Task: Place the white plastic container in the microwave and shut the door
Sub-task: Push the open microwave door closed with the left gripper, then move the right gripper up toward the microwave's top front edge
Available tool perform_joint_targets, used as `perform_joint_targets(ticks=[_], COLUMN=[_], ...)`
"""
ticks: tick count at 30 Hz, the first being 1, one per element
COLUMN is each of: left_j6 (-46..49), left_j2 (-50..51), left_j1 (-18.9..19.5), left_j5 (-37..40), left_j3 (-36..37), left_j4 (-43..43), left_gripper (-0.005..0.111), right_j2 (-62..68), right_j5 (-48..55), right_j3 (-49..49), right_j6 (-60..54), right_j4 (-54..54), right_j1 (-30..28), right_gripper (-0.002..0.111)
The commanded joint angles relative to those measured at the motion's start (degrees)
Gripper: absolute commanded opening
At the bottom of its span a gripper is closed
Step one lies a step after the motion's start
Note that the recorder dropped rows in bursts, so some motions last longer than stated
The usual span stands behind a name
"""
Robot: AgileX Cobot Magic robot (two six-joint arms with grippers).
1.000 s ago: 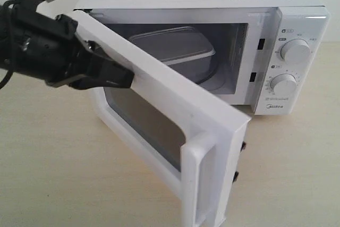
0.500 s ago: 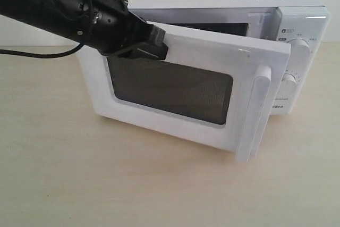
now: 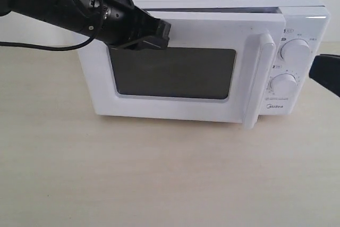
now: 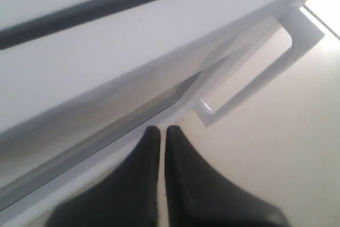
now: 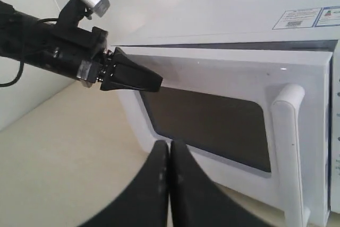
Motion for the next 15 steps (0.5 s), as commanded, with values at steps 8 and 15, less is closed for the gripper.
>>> perform_joint_targets(ticks=[8, 15], left_j6=[0.3, 0.3], left_j2=[1.9, 1.9], left_j1=[-0.5, -0.5], left_j5=[-2.1, -3.1], left_j3=[-0.4, -0.4], left_j4=[-0.3, -0.4], left_gripper=[0.004, 0.004], right_j2=[14.9, 25.7], right_j5=[-1.3, -10.8], right_j3=[-1.9, -10.3], right_j6=[-17.3, -22.2], right_j4=[17.9, 18.0], right_j1=[0.2, 7.5], right_gripper=[0.000, 0.000])
